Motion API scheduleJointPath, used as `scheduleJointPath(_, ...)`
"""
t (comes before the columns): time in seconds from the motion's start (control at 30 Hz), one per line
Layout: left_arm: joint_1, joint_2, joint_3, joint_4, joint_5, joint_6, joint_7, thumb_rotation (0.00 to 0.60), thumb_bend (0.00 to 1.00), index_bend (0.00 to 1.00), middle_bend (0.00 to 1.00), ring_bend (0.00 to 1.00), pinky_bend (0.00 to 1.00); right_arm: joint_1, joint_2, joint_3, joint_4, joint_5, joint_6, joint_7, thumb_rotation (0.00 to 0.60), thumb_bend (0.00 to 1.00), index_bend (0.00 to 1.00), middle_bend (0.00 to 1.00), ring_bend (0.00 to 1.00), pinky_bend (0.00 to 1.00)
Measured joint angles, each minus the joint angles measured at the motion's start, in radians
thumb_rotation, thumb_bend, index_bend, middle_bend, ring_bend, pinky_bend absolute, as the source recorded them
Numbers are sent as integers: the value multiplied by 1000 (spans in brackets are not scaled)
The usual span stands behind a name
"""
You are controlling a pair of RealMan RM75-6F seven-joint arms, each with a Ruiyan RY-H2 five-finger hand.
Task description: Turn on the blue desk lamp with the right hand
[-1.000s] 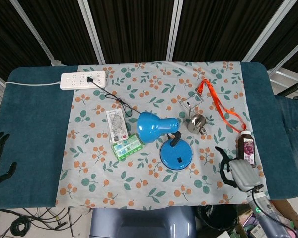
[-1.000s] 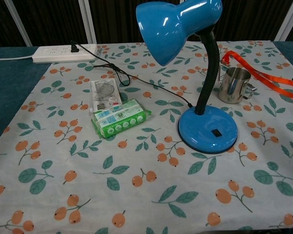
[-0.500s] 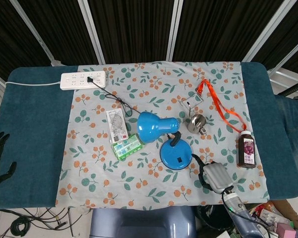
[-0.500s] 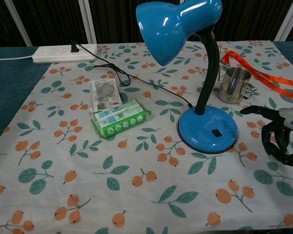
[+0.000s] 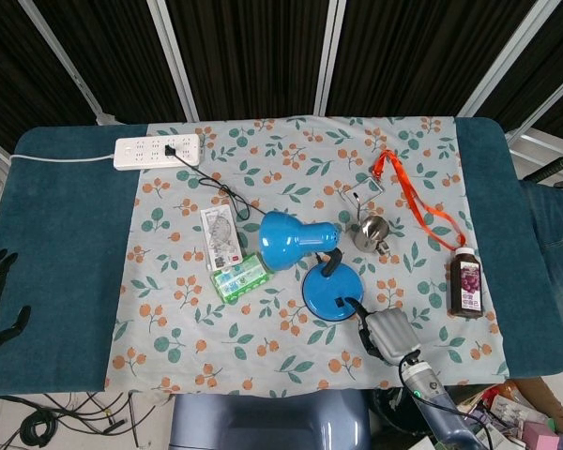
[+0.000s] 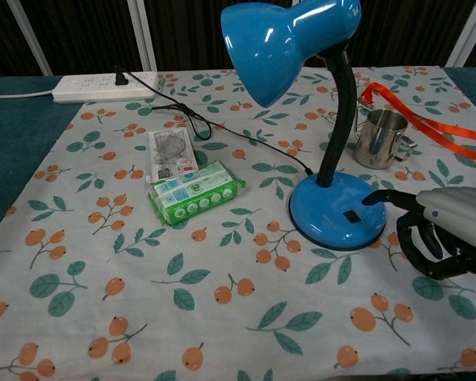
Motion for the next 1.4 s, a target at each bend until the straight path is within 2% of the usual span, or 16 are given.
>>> scheduleJointPath(1.4,-1,1,-2,-3,-10,-4,4,600,356,67,39,67,0,26,-36,-9,21,22,-20,-28,600,568,177,575,643,627)
